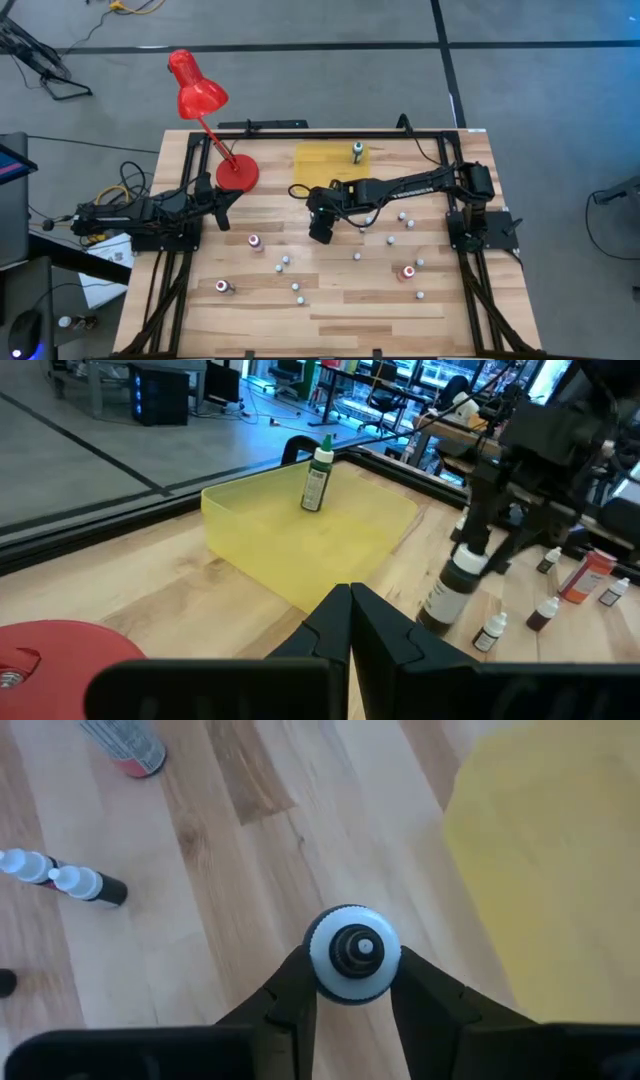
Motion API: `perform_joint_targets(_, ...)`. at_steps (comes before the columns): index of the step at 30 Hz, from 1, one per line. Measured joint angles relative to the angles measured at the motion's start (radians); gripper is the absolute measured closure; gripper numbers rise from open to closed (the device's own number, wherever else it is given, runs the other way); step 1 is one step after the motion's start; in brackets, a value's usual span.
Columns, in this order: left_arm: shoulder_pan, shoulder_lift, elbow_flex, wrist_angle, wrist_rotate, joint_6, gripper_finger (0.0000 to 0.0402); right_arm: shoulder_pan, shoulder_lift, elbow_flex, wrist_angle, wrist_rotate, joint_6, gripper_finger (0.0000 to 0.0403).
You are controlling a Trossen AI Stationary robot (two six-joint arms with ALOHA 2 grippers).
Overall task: Pick & Place food coloring
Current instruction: Put the large black food coloring bottle into the yellow bin
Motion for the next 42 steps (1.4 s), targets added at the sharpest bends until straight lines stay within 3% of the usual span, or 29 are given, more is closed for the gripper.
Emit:
perform_joint_targets(7, 0.000, 0.000, 0.000, 0.000, 0.001, 0.000, 0.0401, -0.005, -0.001, 0.129, -0.204, 0.135, -0.075, 0.0304)
perform_joint_targets(16, 0.000, 0.000, 0.000, 0.000, 0.002, -0.006, 0.0401, -0.065, -0.002, 0.291, -0.354, 0.114, -0.257, 0.0302)
perform_joint_targets(22, 0.000, 0.000, 0.000, 0.000, 0.002, -0.006, 0.0401, -0.185, -0.002, 0.290, -0.423, 0.005, -0.271, 0.0301)
perform_joint_targets(32, 0.000, 0.000, 0.000, -0.011, 0.002, 0.004, 0.0401, -0.335, -0.021, 0.156, -0.401, 0.020, -0.236, 0.0301)
perform_joint_targets(42, 0.000, 0.000, 0.002, -0.065, -0.035, 0.008, 0.0401, -0.373, -0.309, -0.240, -0.046, 0.022, -0.116, 0.0300)
